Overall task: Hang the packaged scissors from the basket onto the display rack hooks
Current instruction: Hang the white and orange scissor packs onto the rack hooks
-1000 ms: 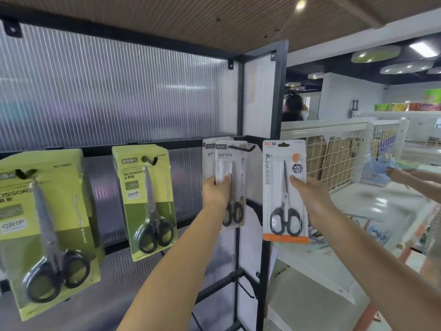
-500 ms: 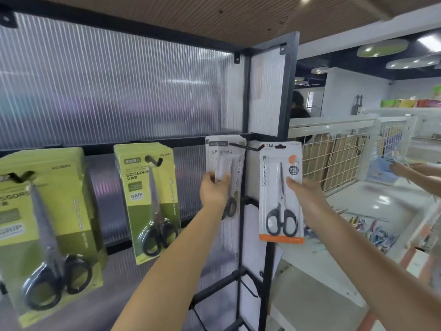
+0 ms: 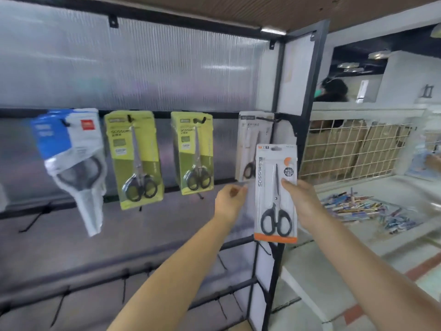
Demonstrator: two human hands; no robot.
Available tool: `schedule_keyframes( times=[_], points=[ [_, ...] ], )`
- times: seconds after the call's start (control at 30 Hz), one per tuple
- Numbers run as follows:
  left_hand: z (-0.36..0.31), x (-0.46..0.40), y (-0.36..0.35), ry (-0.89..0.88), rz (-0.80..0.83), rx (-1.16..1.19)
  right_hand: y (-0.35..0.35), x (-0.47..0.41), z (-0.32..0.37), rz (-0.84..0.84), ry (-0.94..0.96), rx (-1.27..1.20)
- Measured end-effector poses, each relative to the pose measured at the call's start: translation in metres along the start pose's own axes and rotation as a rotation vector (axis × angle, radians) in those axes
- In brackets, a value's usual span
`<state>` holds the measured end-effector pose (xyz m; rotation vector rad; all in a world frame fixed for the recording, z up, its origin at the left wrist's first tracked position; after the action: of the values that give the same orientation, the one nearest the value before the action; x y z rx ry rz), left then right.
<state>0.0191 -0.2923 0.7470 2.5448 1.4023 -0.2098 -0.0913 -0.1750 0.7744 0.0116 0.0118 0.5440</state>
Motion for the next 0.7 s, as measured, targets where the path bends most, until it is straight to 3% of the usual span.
schedule_keyframes(
  times=[0.17, 0.7],
  points=[
    [0.019, 0.066, 0.036, 0.105, -0.019, 0.039, -0.035, 0.047, -0.034, 0.153, -0.025, 0.031],
    [0.099, 0.204, 0.262, 0.399, -0.381, 0.174, -0.248, 0.21, -0.101, 0.772, -0.125, 0.206]
  ],
)
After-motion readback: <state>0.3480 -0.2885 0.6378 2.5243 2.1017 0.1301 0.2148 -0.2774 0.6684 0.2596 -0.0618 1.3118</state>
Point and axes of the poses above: each hand's wrist, its own x-axis away from the middle knuckle, its own y-axis out of the back of the hand, z = x × y, the point moved 2 cm from there along -x, towards the middle knuckle, and after that the axes turned 4 degrees about -y, right-handed, at the moved point
